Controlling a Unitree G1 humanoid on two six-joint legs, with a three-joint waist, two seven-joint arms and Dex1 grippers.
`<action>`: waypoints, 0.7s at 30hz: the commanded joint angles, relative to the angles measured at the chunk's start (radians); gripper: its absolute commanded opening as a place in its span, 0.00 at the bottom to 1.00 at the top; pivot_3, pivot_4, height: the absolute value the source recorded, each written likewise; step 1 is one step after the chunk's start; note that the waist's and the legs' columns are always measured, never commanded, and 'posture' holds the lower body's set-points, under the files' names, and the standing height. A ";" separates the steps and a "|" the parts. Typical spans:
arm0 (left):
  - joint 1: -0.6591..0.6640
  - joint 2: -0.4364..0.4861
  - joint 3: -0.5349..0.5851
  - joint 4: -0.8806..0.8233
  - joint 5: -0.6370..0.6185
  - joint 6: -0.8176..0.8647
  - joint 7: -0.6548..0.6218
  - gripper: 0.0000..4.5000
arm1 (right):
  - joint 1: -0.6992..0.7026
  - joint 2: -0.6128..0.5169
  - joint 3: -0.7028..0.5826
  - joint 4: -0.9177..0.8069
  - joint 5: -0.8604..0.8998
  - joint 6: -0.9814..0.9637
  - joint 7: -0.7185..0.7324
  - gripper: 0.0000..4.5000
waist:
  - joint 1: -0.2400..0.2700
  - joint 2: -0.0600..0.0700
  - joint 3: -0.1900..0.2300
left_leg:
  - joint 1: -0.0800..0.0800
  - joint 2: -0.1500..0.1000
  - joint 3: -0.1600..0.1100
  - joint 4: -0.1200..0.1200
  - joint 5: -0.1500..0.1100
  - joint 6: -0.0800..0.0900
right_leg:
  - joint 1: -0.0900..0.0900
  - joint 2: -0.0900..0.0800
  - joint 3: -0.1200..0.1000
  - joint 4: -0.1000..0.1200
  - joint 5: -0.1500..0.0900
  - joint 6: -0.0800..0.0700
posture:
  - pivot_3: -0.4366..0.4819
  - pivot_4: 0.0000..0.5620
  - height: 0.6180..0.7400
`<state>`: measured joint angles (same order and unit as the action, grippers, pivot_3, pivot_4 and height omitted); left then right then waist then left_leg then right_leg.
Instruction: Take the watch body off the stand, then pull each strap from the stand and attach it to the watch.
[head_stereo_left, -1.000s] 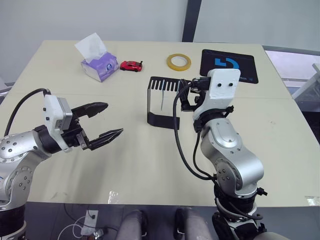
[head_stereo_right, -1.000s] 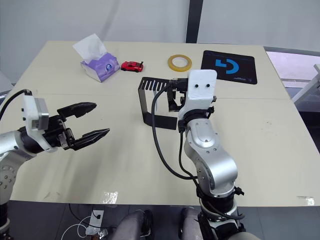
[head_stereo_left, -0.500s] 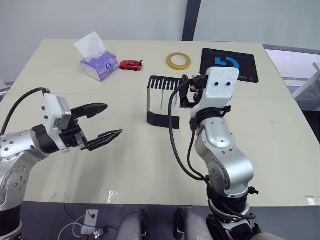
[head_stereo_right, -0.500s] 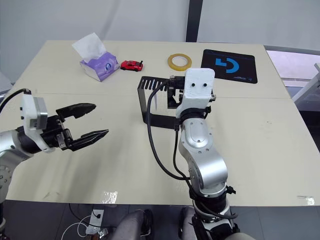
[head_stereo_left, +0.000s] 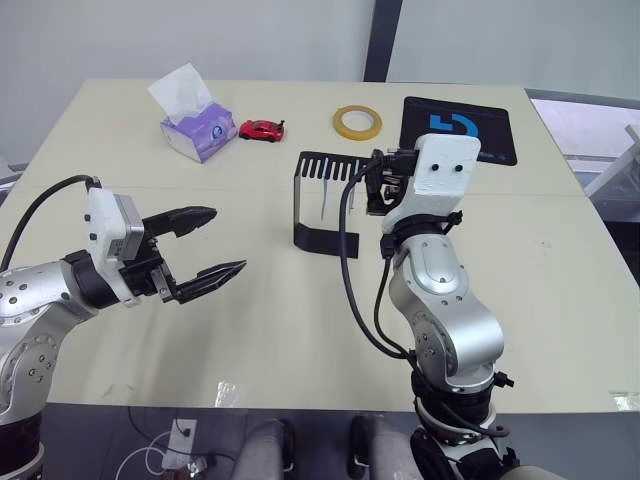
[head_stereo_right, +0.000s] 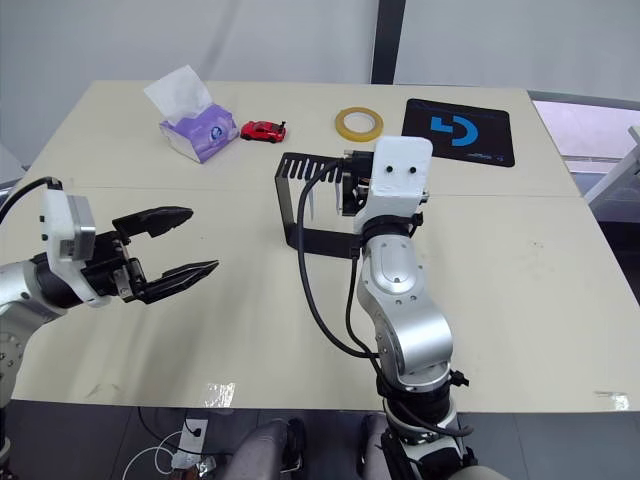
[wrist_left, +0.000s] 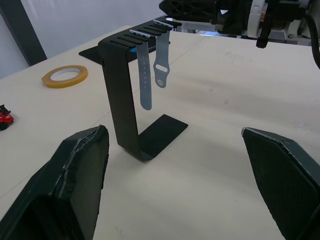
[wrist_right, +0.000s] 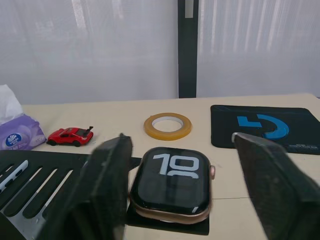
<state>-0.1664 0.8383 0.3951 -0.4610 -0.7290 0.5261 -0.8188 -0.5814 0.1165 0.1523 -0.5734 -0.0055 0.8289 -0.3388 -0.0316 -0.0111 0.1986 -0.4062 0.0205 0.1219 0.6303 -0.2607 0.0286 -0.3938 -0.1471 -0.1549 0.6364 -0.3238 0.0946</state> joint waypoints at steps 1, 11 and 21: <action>-0.002 0.011 0.032 -0.031 -0.012 -0.005 0.004 1.00 | -0.001 0.076 -0.004 -0.015 0.007 -0.025 -0.005 0.38 | 0.000 0.000 0.000 | 0.000 0.000 0.000 0.000 0.000 0.000 | 0.000 0.000 0.000 0.000 0.000 0.000 | 0.48 0.27 1.00; -0.009 0.008 0.029 -0.025 -0.003 -0.012 0.010 1.00 | -0.014 0.062 -0.014 -0.008 0.027 -0.062 0.018 0.35 | 0.000 0.000 0.000 | 0.000 0.000 0.000 0.000 0.000 0.000 | 0.000 0.000 0.000 0.000 0.000 0.000 | 0.48 0.27 1.00; -0.028 -0.014 -0.002 -0.008 0.009 -0.047 0.008 1.00 | -0.067 -0.120 -0.067 -0.078 0.026 -0.165 0.196 0.35 | 0.001 0.000 0.000 | 0.000 0.000 0.000 0.000 0.000 0.000 | 0.000 0.000 0.000 0.000 0.000 0.000 | 0.48 0.27 1.00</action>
<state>-0.1795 0.8274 0.3896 -0.4577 -0.7218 0.5086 -0.8027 -0.6287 0.0101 0.1014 -0.5893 0.0172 0.6929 -0.1765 -0.0305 -0.0111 0.1986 -0.4063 0.0205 0.1217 0.6304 -0.2608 0.0286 -0.3938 -0.1472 -0.1550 0.6364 -0.3238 0.0946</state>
